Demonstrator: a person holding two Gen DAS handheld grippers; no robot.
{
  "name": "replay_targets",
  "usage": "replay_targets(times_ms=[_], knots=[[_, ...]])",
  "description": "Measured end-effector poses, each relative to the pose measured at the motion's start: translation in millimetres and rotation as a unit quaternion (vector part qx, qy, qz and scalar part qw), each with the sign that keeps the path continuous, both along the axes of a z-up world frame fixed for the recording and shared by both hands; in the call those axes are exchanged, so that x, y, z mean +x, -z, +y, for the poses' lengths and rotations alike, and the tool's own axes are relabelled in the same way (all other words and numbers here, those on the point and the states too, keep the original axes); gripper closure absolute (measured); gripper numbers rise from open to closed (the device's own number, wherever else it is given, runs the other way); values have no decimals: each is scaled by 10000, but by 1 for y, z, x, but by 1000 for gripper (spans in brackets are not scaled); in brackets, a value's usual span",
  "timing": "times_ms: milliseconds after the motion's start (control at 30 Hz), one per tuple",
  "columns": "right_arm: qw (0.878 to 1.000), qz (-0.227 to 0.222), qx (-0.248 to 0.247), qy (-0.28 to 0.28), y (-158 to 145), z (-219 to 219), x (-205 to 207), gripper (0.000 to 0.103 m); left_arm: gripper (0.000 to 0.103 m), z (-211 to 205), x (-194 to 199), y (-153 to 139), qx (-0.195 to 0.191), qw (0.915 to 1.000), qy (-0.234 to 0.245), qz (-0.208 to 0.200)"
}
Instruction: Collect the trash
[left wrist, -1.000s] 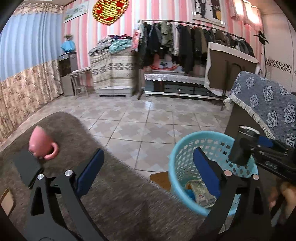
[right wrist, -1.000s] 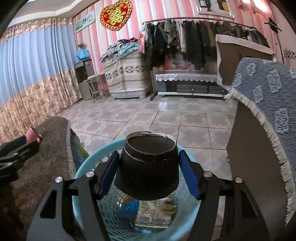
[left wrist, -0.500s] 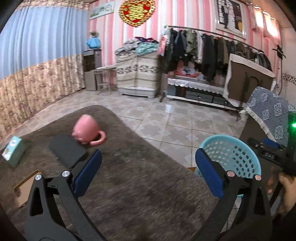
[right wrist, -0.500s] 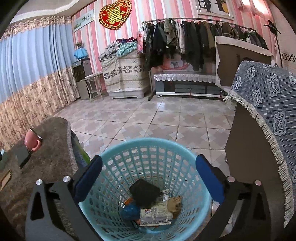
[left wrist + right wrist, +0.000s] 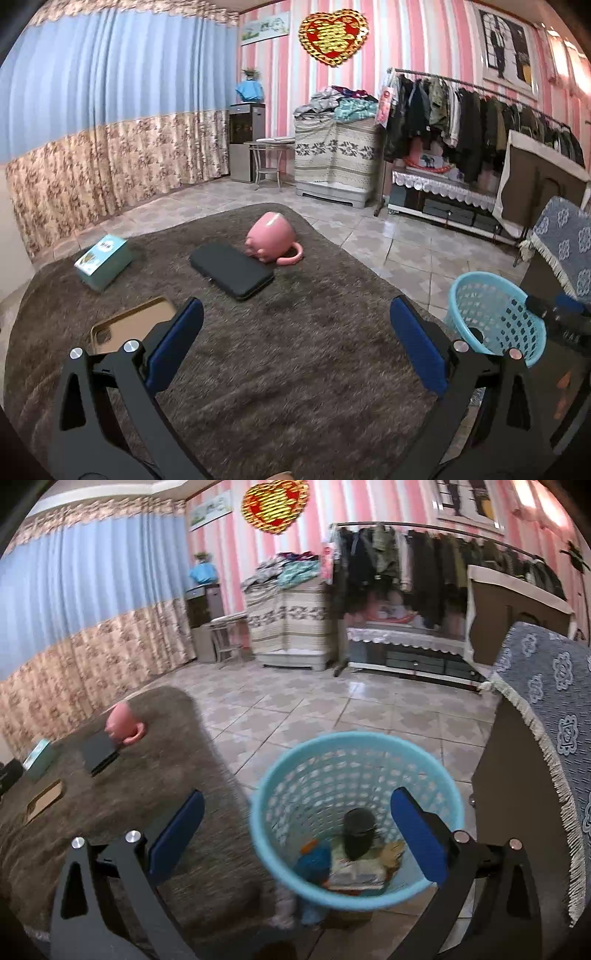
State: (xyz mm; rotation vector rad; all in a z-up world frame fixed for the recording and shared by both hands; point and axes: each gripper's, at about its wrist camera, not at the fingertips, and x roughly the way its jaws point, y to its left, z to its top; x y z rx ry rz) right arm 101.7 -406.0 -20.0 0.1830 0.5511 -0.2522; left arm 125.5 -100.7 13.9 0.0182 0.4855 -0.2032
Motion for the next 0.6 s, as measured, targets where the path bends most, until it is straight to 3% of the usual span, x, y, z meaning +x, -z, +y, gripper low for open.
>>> replay_targets(times_ms=[267, 600], knots=[[9987, -272, 44, -418, -11, 51, -24, 4, 5, 31, -36, 3, 55, 9991, -387, -149], [9954, -347, -321, -835, -22, 109, -41, 4, 5, 67, -70, 7, -321, 9980, -507, -176]])
